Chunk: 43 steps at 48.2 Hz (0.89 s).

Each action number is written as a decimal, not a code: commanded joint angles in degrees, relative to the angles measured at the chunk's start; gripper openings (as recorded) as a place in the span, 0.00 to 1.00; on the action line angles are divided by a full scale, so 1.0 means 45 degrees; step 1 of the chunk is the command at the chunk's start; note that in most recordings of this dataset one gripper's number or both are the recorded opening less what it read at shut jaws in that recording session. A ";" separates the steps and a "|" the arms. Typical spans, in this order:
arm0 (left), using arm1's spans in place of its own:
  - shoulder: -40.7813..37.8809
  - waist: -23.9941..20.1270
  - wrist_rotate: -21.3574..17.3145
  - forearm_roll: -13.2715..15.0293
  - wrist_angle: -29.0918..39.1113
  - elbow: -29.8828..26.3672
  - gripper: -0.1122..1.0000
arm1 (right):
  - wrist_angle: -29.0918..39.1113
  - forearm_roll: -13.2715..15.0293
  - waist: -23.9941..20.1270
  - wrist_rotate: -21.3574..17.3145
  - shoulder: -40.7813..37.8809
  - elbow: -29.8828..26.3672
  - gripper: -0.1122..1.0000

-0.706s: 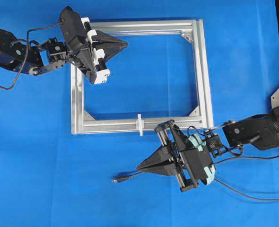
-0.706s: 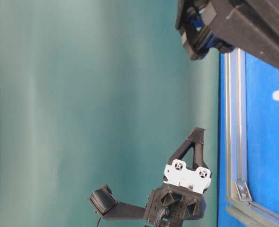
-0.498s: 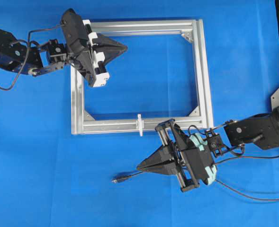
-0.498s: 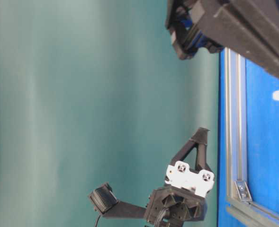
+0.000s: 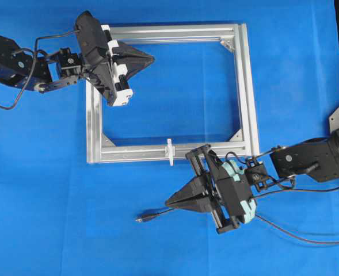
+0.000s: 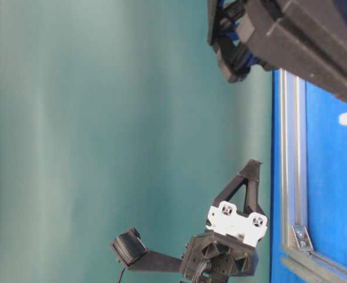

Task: Insert the wire through the string loop located in the center.
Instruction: 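Open the right gripper above the black USB cable, then lower the right gripper onto the cable near its USB plug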

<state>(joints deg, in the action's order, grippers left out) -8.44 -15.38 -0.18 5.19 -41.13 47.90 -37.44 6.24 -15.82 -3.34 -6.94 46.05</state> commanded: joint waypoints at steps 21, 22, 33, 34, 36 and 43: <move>0.0371 -0.0020 -0.0020 -0.0039 -0.0078 -0.0176 0.10 | 0.0781 -0.0098 -0.0156 -0.0020 0.0371 -0.0215 0.89; 0.0371 -0.0020 -0.0020 -0.0039 -0.0078 -0.0176 0.10 | 0.0781 -0.0098 -0.0156 -0.0020 0.0371 -0.0234 0.90; 0.0371 -0.0039 -0.0020 -0.0020 -0.0078 -0.0156 0.10 | 0.0820 -0.0293 -0.0195 -0.0039 0.0254 -0.0215 0.91; 0.0371 -0.0039 -0.0020 -0.0020 -0.0078 -0.0156 0.10 | 0.0820 -0.0352 -0.0195 -0.0039 0.0195 -0.0215 0.91; 0.0371 -0.0039 -0.0020 -0.0020 -0.0098 -0.0156 0.10 | 0.0820 -0.0449 -0.0215 -0.0039 0.0078 -0.0234 0.91; 0.0371 -0.0039 -0.0020 -0.0039 -0.0098 -0.0156 0.10 | 0.0820 -0.0957 -0.0313 -0.0098 -0.0488 -0.0254 0.91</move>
<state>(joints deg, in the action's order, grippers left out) -8.44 -15.47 -0.26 5.27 -41.13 47.90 -33.49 2.99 -16.79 -3.60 -9.05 45.88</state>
